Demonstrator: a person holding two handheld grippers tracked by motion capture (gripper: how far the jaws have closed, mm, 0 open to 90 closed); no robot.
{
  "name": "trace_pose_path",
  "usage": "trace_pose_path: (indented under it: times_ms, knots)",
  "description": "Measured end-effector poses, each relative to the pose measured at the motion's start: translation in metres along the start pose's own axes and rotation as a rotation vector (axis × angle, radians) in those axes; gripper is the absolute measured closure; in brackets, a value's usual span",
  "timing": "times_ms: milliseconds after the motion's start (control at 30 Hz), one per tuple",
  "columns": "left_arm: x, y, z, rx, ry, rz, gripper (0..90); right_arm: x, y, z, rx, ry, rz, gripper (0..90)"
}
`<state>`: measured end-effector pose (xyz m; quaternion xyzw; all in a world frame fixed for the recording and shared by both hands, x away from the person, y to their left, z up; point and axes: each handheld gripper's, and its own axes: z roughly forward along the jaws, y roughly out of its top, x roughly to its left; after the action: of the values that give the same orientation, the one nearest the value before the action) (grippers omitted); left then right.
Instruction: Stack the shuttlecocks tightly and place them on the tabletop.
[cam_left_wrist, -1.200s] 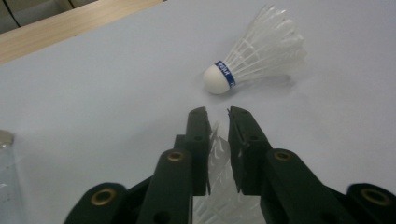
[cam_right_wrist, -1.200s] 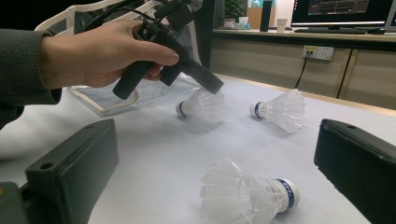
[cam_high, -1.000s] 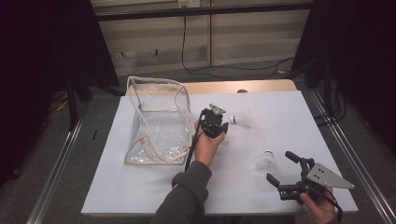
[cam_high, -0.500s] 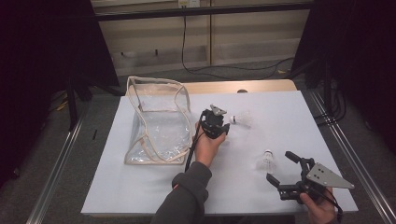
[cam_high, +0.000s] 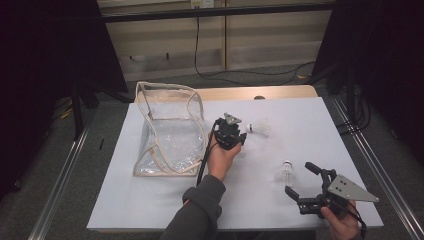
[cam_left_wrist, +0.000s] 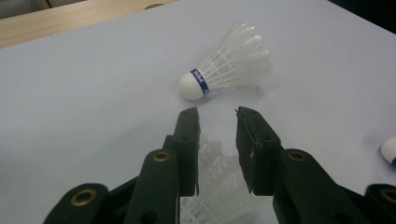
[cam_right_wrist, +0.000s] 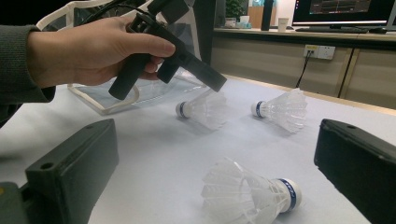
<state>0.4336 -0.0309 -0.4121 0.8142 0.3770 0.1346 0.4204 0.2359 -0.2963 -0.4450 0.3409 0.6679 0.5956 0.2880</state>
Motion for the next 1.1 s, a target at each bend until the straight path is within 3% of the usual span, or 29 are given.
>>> trace_pose_path:
  times_ms: [400, 567, 667, 800, 933, 967, 1100]
  knots:
    - [-0.003, 0.0, 0.0, -0.015, -0.016, -0.029, 61.8, 0.0, 0.0, 0.0, -0.001, 0.0, 0.0, 0.0]
    - [-0.005, -0.001, -0.001, -0.022, -0.057, -0.06, 53.9, 0.0, 0.0, 0.0, -0.004, -0.003, -0.002, 0.0]
    - [-0.007, -0.002, -0.002, -0.021, -0.079, -0.056, 50.8, 0.0, 0.0, 0.0, -0.005, -0.003, 0.002, 0.0]
    - [-0.012, -0.006, -0.005, -0.034, -0.135, -0.075, 45.7, 0.0, 0.0, 0.0, -0.003, -0.003, -0.001, 0.0]
    - [-0.014, -0.007, -0.007, -0.027, -0.153, -0.072, 38.9, 0.0, 0.0, 0.0, 0.0, -0.003, -0.001, 0.0]
    - [-0.015, -0.008, -0.008, -0.014, -0.16, -0.072, 30.7, 0.0, 0.0, 0.0, -0.002, -0.004, -0.002, 0.0]
    - [-0.017, -0.009, -0.012, -0.023, -0.184, -0.061, 27.7, 0.0, 0.0, 0.0, -0.003, -0.001, -0.003, 0.0]
